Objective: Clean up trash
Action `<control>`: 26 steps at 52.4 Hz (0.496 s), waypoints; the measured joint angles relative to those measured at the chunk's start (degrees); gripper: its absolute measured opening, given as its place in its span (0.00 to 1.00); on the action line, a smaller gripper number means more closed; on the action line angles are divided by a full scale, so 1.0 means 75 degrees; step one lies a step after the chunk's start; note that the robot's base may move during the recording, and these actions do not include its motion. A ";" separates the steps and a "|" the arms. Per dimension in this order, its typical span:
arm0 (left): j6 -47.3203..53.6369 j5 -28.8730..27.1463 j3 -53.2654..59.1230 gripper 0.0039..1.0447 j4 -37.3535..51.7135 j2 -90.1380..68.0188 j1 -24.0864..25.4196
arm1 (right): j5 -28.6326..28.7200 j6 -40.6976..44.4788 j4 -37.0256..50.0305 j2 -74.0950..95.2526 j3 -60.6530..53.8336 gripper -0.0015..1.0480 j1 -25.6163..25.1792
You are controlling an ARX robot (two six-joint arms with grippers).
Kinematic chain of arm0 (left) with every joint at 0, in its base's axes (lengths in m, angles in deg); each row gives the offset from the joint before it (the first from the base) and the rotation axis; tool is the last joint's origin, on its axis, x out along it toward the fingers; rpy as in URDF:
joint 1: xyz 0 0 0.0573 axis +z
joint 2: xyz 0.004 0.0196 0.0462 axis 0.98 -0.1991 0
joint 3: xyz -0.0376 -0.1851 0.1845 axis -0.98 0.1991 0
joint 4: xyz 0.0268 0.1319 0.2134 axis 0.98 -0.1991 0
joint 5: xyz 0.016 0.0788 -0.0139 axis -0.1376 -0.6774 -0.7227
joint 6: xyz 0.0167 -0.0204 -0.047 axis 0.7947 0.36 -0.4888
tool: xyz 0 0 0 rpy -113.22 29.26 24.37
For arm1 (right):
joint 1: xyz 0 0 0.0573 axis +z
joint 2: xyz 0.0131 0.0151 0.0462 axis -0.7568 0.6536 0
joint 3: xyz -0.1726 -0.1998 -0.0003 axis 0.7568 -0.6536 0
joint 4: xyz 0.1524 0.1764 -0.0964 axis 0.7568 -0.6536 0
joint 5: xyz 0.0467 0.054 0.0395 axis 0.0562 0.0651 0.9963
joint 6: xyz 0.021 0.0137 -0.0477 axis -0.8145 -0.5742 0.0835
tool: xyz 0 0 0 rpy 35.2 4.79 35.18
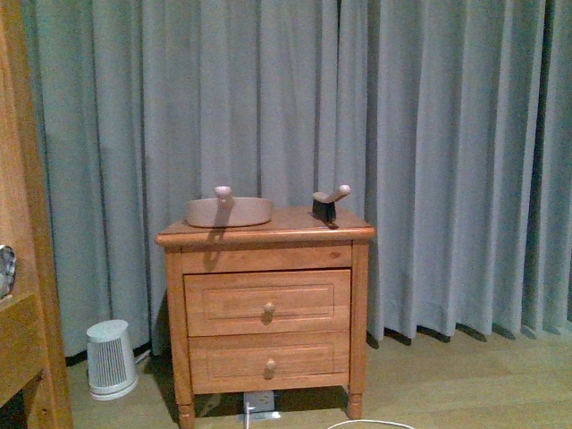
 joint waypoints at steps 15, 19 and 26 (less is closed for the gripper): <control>0.0000 0.0000 0.0000 0.93 0.0000 0.0000 0.0000 | 0.0000 0.0000 0.0000 0.0000 0.0000 0.93 0.0000; 0.0000 0.0000 0.0000 0.93 0.0000 0.0000 0.0000 | 0.0000 0.0000 0.0000 0.0000 0.0000 0.93 0.0000; 0.0000 0.0000 0.0000 0.93 0.0000 0.0000 0.0000 | 0.0000 0.0000 0.0000 0.0000 0.0000 0.93 0.0000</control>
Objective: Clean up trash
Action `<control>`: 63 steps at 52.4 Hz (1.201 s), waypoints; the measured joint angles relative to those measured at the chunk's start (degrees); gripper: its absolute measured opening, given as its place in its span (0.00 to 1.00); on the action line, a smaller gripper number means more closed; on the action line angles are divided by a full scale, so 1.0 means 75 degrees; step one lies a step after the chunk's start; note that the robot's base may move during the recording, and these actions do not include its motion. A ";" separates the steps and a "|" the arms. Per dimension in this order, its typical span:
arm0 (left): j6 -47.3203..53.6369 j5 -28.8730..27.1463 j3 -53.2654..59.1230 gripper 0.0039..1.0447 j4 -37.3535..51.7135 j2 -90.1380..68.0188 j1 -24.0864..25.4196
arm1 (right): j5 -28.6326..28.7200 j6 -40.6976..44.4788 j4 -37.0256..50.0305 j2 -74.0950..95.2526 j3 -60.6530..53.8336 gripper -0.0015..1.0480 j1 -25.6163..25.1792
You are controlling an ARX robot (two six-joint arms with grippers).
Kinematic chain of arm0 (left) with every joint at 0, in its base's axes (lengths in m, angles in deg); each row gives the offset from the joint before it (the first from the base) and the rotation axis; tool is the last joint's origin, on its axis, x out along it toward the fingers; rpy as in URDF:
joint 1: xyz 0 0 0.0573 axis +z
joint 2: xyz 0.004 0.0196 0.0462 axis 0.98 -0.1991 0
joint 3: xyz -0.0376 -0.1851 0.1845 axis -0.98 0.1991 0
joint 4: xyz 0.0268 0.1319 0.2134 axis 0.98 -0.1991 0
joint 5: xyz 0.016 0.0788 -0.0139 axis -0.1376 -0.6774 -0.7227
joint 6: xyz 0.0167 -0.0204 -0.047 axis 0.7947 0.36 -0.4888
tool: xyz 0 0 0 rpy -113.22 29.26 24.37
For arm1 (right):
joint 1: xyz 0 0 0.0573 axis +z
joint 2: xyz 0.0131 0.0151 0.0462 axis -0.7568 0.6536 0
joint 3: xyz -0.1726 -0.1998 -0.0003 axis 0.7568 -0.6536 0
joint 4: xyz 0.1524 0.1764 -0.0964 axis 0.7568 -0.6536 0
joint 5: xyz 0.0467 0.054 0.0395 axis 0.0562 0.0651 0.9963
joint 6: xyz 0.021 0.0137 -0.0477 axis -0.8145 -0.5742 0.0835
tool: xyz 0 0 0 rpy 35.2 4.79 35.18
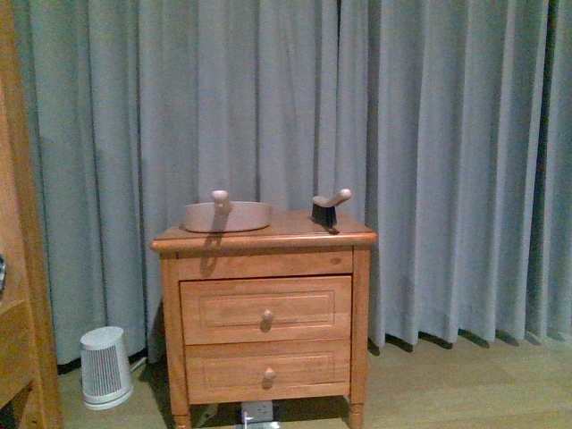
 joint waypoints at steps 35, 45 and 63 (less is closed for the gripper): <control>0.0000 0.0000 0.0000 0.93 0.0000 0.0000 0.0000 | 0.0000 0.0000 0.0000 0.0000 0.0000 0.93 0.0000; 0.0000 -0.0003 0.0000 0.93 0.0000 0.0000 0.0000 | 0.0000 0.0000 0.0000 0.0000 0.0000 0.93 0.0000; 0.0000 0.0000 0.0000 0.93 0.0000 0.0000 -0.0003 | 0.0000 0.0000 0.0000 0.0000 0.0000 0.93 0.0000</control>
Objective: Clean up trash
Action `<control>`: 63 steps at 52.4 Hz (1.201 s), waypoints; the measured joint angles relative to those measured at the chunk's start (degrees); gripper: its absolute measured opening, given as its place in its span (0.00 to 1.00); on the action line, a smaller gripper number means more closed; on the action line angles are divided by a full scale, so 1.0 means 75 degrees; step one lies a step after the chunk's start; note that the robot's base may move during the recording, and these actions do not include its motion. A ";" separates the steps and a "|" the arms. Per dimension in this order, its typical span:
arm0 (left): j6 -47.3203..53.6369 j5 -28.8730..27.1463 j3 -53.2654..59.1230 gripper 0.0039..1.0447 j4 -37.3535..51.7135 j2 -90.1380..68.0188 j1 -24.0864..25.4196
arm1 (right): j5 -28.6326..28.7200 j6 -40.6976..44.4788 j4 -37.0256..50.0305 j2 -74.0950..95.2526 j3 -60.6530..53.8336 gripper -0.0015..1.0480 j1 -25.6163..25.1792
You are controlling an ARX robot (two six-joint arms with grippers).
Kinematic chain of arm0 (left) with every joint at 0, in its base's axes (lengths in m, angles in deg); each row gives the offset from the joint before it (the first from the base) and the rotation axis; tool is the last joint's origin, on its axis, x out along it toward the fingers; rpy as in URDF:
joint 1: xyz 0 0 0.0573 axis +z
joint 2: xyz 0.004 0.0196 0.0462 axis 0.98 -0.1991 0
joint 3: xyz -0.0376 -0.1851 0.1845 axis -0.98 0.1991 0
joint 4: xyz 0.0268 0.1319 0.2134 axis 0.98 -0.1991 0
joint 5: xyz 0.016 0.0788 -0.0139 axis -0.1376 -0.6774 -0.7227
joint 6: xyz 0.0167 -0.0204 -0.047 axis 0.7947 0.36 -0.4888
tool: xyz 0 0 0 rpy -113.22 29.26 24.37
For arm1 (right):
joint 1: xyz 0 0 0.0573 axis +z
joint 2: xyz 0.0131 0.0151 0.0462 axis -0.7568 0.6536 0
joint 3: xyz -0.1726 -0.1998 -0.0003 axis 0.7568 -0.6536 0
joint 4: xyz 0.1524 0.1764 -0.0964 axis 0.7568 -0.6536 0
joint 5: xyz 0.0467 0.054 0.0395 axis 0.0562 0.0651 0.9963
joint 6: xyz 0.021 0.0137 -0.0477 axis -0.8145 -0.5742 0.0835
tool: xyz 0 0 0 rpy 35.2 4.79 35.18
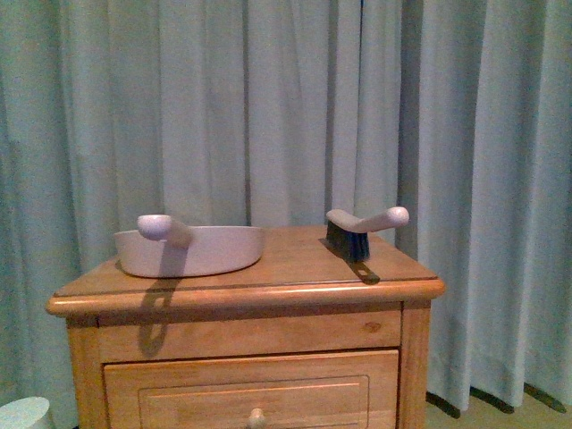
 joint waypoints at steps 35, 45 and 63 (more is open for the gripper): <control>-0.0003 0.0000 0.0000 0.93 0.0000 0.0000 0.0003 | 0.0000 0.0000 -0.0003 0.0000 0.0000 0.93 0.0000; 0.0000 0.0000 0.0000 0.93 0.0000 0.0000 0.0003 | 0.0003 0.0000 -0.0003 0.0000 0.0000 0.93 0.0000; -0.1023 0.0434 -0.0641 0.93 -0.1413 -0.1769 0.0082 | 0.0000 0.0000 -0.0003 0.0000 0.0000 0.93 0.0000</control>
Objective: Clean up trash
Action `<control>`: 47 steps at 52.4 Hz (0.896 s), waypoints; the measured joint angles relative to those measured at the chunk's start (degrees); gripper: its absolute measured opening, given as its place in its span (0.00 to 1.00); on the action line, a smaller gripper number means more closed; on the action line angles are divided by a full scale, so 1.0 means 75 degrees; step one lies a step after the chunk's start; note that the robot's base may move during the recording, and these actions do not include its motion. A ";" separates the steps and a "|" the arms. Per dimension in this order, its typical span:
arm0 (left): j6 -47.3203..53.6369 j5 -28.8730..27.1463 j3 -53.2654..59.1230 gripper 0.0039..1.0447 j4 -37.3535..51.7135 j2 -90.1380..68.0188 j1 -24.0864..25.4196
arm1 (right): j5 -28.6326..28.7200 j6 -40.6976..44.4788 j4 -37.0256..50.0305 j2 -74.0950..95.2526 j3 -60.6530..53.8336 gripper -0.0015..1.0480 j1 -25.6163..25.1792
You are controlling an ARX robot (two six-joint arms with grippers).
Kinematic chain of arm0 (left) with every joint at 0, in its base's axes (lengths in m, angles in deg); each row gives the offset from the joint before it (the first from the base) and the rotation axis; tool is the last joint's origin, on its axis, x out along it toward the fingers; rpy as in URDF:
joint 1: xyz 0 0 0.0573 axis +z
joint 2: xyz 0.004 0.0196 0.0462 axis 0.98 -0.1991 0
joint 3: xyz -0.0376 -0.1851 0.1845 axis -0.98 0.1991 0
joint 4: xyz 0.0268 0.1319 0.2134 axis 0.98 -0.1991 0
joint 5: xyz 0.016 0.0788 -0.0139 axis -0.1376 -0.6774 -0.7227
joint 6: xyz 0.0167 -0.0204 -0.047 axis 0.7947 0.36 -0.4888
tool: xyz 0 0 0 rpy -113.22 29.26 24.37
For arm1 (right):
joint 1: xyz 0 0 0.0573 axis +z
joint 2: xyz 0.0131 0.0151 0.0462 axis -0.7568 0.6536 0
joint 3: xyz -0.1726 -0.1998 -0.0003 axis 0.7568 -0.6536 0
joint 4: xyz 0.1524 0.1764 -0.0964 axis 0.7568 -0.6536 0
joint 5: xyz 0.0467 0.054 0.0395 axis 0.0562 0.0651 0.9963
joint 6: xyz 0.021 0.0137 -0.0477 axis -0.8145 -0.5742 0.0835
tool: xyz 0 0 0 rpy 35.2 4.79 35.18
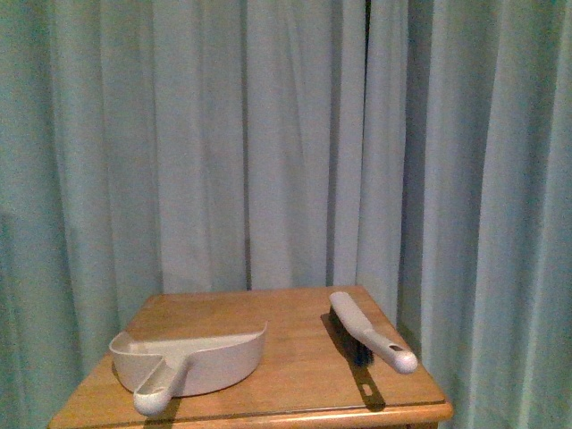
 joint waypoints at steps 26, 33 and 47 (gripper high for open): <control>0.0769 -0.0629 -0.6653 0.93 0.0880 -0.8230 -0.1428 | 0.0003 -0.0003 0.0000 0.0000 0.0000 0.93 0.0000; 0.0306 -0.0737 -0.8049 0.93 -0.0017 -0.9154 -0.1953 | 0.0003 0.0000 0.0000 0.0000 0.0000 0.93 0.0000; -0.0061 -0.1268 -0.9323 0.93 -0.1000 -1.0995 -0.2483 | 0.0000 0.0000 0.0000 0.0000 0.0000 0.93 0.0000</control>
